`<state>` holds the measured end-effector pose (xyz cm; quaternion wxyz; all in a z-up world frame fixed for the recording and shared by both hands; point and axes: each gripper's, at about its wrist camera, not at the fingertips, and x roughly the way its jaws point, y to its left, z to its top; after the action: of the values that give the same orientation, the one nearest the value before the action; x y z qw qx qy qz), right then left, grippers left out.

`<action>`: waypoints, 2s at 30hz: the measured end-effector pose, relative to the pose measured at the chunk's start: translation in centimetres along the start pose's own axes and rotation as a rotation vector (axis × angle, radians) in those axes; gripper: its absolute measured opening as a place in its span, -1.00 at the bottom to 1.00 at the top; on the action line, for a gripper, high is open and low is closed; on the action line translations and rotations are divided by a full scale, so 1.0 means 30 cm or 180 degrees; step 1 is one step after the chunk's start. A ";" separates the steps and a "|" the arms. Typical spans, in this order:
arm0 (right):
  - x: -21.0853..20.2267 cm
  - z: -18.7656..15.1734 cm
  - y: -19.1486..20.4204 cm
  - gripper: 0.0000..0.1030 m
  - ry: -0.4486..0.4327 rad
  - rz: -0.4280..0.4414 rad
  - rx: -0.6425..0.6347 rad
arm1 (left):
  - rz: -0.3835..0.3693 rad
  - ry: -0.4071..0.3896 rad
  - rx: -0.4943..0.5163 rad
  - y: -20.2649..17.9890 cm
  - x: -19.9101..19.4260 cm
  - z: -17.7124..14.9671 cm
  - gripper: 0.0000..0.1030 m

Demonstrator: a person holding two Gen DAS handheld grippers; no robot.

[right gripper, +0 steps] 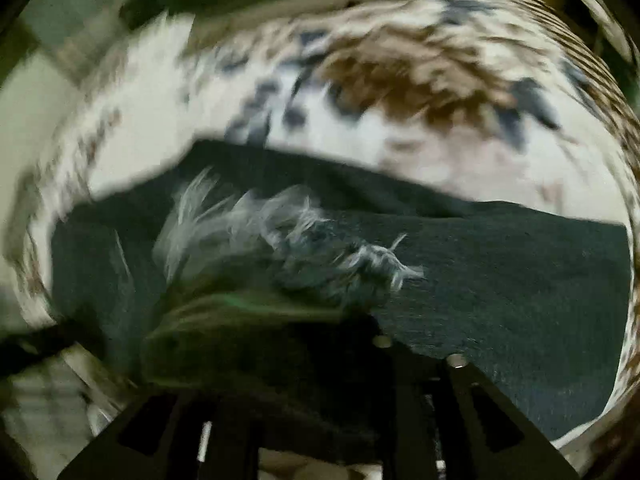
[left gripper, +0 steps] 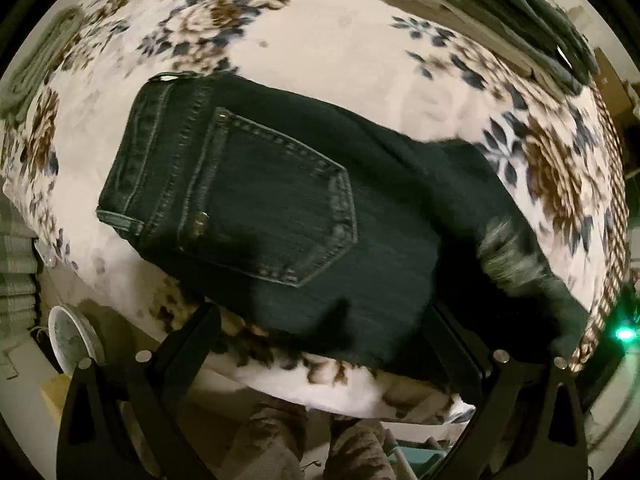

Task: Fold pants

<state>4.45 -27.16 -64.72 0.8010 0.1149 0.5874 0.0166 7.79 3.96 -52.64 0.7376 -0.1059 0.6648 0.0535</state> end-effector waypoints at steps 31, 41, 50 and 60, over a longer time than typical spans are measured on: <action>-0.018 -0.027 -0.479 0.85 0.0637 -0.0684 0.1226 | -0.0484 -0.0054 0.0780 -0.312 0.157 -0.006 -0.92; 0.050 0.017 -0.426 0.98 0.0731 -0.0688 0.1091 | -0.0387 0.0149 0.0432 -0.211 0.236 -0.017 -0.94; 0.020 0.069 -0.339 0.98 0.0710 -0.0452 0.0994 | -0.1094 0.0020 -0.0467 0.032 0.094 0.016 0.56; 0.022 0.180 -0.165 0.98 0.0705 -0.0316 0.0688 | -0.1406 -0.0334 -0.2283 0.563 0.147 -0.048 0.61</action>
<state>9.21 -32.76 -64.82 0.7141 0.1687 0.6754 -0.0737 3.16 19.77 -58.59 0.6806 -0.4929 0.5269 0.1274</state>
